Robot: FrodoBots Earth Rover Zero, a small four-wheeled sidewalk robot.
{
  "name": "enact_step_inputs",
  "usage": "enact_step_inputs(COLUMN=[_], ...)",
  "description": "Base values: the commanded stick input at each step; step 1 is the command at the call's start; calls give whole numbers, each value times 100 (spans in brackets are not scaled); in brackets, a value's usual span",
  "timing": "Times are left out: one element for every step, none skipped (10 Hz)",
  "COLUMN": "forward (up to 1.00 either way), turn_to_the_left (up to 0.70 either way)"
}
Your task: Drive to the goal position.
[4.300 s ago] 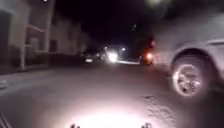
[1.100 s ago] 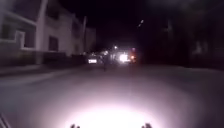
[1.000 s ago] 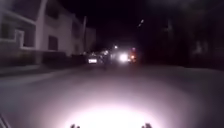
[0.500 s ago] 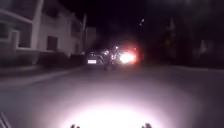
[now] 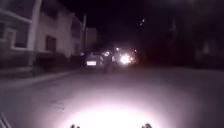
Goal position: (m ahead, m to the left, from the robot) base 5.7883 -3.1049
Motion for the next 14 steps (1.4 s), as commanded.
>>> enact_step_inputs(forward=[70,70,70,70,70,70,70,70,70,70,70,70,70,70], turn_to_the_left=[0,0,0,0,0,0,0,0,0,0,0,0,0,0])
